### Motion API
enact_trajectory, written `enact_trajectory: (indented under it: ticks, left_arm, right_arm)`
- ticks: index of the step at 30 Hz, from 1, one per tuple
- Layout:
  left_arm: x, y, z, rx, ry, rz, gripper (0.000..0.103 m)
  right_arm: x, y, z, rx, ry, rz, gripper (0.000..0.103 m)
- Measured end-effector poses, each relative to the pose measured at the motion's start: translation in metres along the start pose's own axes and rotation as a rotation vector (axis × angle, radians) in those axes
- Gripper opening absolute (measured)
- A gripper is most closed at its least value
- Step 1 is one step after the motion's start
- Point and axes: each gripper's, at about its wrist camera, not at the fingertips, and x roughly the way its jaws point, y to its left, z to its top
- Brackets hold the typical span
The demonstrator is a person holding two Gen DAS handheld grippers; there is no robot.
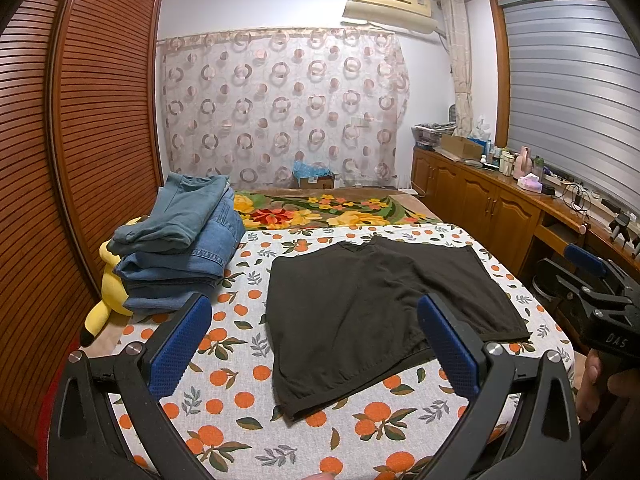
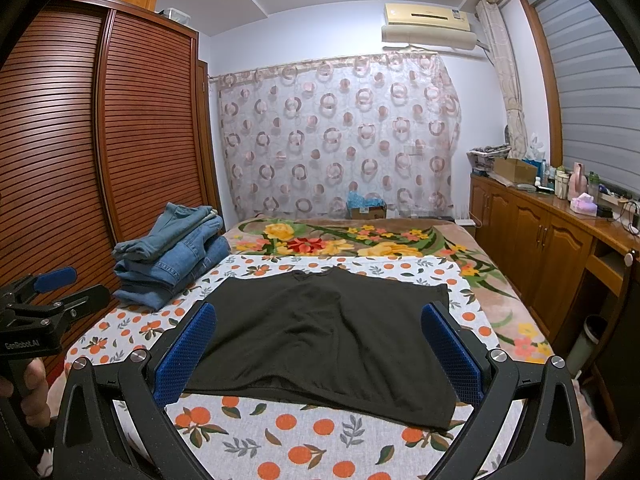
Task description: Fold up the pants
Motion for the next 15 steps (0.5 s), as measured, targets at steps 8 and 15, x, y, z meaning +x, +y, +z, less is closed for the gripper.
enact_trajectory:
  ticks: [8,15]
  left_arm:
    - [0.0001,-0.0004,0.0000,0.000,-0.001,0.000,0.103]
    - [-0.0002,-0.0009,-0.0003,0.001,-0.002,0.001,0.103]
  right_arm:
    - [0.0000,0.0000,0.0001,0.000,-0.001,0.000,0.102]
    - [0.0000,0.0000,0.0001,0.000,0.000,0.000,0.102]
